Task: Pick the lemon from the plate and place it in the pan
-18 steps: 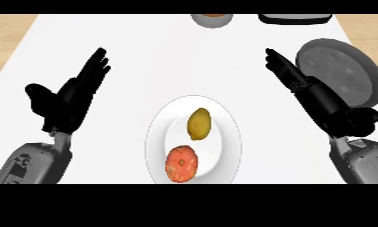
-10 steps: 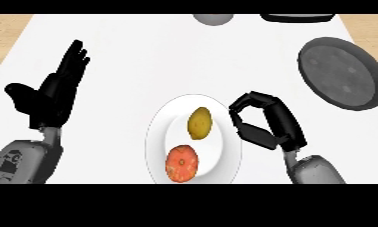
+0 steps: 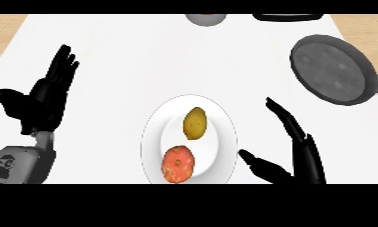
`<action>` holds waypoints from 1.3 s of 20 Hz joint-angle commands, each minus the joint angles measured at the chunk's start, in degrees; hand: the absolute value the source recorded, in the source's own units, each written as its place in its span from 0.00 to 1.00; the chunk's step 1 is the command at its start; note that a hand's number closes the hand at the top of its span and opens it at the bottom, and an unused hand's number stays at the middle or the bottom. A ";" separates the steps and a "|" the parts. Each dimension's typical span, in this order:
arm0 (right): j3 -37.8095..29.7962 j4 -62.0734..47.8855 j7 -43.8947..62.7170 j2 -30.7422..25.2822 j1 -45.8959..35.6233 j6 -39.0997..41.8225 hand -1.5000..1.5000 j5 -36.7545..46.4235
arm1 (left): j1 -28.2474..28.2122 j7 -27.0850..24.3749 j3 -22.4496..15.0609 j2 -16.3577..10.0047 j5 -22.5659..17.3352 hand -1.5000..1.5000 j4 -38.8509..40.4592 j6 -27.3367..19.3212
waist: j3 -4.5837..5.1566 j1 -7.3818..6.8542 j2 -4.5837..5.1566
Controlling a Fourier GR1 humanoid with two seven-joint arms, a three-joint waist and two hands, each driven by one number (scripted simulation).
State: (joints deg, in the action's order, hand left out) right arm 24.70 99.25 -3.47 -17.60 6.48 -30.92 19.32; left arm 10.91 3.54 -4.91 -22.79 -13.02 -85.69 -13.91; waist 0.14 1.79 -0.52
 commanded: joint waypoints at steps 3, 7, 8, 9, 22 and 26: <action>2.09 16.72 17.87 -12.07 5.46 8.17 0.00 10.35 | -1.81 -2.59 -0.31 1.59 1.07 0.50 1.22 -0.10 | 0.17 -0.48 0.14; 0.37 25.16 36.42 -15.63 -2.29 20.09 0.00 12.58 | 2.21 -0.45 -0.05 1.23 1.16 0.50 2.52 0.16 | 0.27 -0.98 0.41; 0.14 28.97 39.68 -16.46 -2.89 22.97 0.00 11.54 | 3.40 1.07 -1.05 2.92 1.61 0.50 1.35 -1.39 | 0.15 -0.95 0.32; 1.23 32.24 44.00 -16.14 -3.04 24.60 0.00 12.86 | 1.24 -0.39 -1.60 2.93 2.92 0.50 0.73 -1.77 | 0.11 -1.28 0.25; 7.33 18.22 61.46 4.20 -31.43 37.75 0.00 14.78 | 0.99 -2.27 0.83 4.45 3.49 0.50 2.06 1.96 | -0.11 -2.26 0.49; 6.80 18.91 61.62 8.48 -31.65 40.42 0.00 14.05 | 1.26 -0.33 1.45 5.47 4.55 0.50 1.55 2.03 | -0.13 -1.93 0.45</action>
State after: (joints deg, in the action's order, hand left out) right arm 30.40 117.44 56.33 -13.22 -24.90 6.71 32.85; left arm 13.34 2.23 -3.42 -18.72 -9.79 -82.50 -11.44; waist 0.05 -0.38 0.00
